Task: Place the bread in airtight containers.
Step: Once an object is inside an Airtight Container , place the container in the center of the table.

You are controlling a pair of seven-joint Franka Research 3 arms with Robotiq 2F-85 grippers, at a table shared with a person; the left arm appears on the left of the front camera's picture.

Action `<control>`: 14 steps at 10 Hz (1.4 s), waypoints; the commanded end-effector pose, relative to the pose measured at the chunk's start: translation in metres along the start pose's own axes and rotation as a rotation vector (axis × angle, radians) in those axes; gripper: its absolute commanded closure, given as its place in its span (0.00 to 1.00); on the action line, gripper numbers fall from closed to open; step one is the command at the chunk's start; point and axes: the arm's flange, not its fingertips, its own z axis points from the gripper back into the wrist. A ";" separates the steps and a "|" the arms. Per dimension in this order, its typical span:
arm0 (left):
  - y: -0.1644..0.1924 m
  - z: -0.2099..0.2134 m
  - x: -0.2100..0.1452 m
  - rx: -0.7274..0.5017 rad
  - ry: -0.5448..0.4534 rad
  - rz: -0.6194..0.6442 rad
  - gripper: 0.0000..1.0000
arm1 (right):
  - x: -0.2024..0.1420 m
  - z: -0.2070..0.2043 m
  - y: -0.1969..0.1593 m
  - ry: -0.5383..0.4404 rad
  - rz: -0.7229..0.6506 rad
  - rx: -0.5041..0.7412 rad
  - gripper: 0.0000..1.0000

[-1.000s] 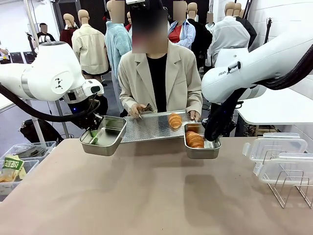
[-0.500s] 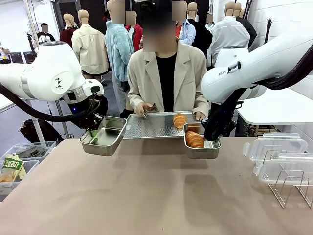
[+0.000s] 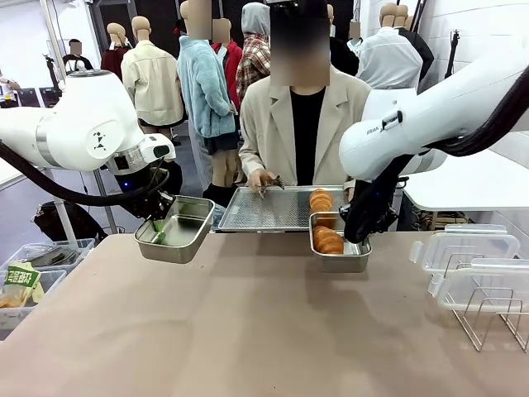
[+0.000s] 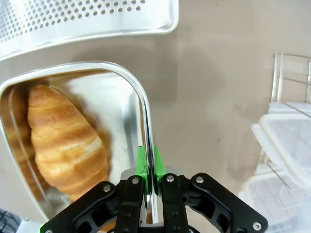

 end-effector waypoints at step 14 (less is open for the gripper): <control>0.002 0.004 -0.001 0.013 -0.012 -0.009 1.00 | -0.008 -0.020 -0.014 -0.001 -0.005 -0.041 0.00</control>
